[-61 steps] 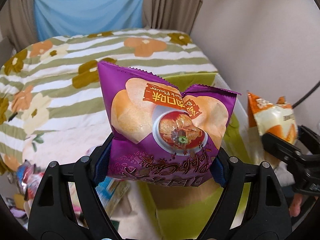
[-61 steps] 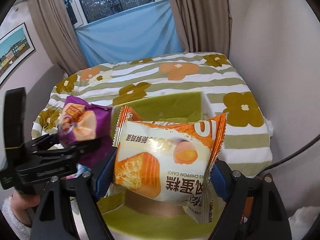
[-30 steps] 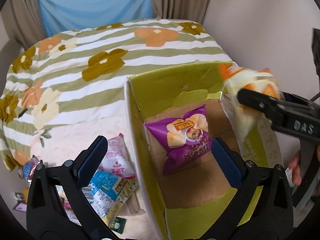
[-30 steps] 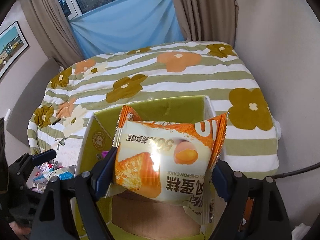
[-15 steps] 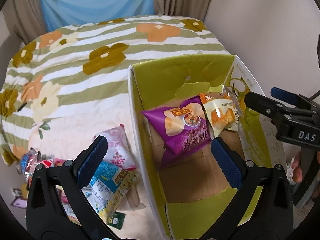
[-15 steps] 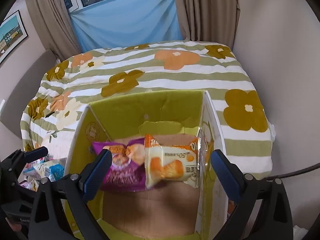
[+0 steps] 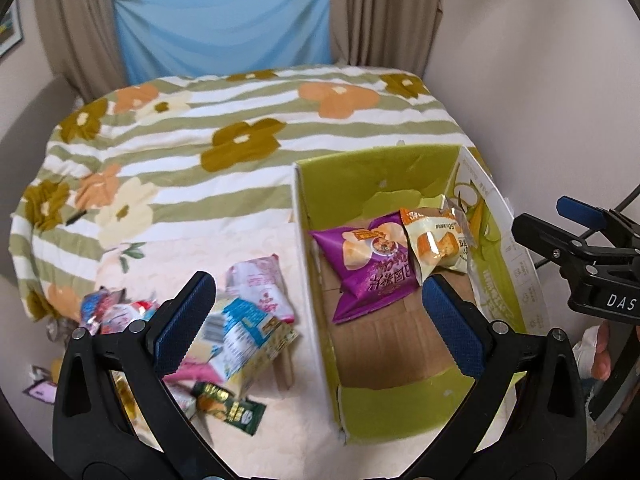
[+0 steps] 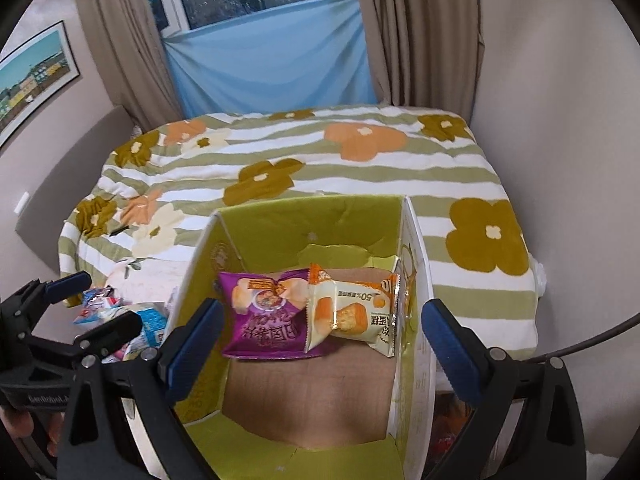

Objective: Organize snacks
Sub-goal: 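Move both tools back over the snack pile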

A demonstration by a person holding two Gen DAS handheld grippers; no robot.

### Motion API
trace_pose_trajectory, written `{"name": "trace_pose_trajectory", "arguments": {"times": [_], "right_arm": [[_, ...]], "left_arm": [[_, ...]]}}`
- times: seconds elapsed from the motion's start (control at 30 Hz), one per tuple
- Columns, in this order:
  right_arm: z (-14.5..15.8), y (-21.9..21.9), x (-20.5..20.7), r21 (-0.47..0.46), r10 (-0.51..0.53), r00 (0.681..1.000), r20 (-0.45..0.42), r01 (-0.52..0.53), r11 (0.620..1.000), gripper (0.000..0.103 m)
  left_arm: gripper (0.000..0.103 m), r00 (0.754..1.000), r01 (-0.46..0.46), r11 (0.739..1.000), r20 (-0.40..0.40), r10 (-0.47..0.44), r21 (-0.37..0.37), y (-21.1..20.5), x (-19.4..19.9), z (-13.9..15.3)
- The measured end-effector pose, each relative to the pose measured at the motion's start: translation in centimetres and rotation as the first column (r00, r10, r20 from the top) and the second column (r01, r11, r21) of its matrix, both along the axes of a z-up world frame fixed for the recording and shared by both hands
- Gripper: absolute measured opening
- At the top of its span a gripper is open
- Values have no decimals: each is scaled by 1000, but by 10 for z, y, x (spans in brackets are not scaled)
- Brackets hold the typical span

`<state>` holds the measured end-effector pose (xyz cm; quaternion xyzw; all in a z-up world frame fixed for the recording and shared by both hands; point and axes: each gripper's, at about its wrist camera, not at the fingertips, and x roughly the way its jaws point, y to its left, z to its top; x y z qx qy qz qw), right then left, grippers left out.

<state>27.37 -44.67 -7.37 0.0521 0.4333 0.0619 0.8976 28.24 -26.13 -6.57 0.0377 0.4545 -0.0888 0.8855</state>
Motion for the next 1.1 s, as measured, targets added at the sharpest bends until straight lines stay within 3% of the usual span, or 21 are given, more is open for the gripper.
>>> {"name": "trace_pose_trajectory", "arguments": {"times": [0.27,0.6,0.83,1.1], "right_arm": [[21,16,-36,41,49,997,58,-52,998,98],[30,87,-103,34,25,994,105,-29,999,99],[32,161,-132,63,16,993,120,-24,998,99],[5,240,-149,91,4,997,76,-11,996,99]], "left_arm": [[102,997,-57,998,55,57,-8,35,-55,23],[102,990,-83,996,112,85,-23,139,-125,35],[102,995,-53,999,88,52,9,223,-154,27],[102,1000,-1,1000,10,1,25,307,-156,-7]]}}
